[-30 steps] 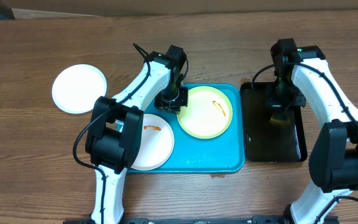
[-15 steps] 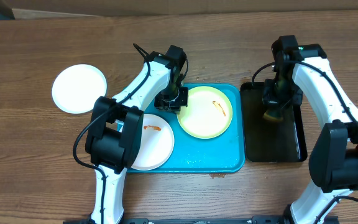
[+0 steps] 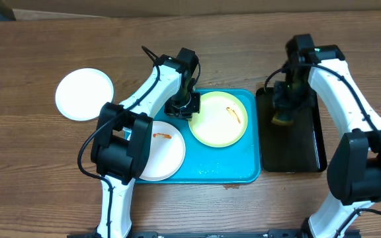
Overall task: Clean dirty plates on tray and stack at the side
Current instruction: 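Carry sponge to the held yellow plate and scrub its surface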
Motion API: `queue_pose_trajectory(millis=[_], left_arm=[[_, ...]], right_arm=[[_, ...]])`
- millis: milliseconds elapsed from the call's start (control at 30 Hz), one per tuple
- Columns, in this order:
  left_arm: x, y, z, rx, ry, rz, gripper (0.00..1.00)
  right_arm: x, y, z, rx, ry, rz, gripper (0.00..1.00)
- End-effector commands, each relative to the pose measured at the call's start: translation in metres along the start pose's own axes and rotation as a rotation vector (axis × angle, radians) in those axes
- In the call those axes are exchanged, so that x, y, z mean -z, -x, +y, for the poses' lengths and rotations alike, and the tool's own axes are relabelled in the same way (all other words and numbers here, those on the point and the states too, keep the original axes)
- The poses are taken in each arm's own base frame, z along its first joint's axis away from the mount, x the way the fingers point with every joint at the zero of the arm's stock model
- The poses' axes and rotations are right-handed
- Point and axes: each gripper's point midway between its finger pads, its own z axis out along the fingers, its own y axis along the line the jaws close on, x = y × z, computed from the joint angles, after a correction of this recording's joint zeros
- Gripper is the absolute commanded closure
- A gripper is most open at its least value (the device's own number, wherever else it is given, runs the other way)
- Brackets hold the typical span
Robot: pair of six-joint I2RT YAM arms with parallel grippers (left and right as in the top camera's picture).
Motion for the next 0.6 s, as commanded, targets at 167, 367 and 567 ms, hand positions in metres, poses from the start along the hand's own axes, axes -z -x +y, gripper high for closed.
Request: queue_pose_trajectory(millis=[167,367,567], left_arm=[[-0.005,-0.002,-0.003,-0.022,-0.004,0.011,0.96],[-0.005,-0.001,-0.003,-0.022,-0.005,0.008,0.96],[-0.005,-0.001,-0.003,-0.023,-0.005,0.008,0.96]], right_arm=[[0.037,0.014,0.083,0.193,0.111,-0.167,0.96],[0.030,0.017,0.112,0.321,-0.058,-0.285,0.96],[0.009,0.019,0.120,0.380,-0.161,-0.364,0.96]])
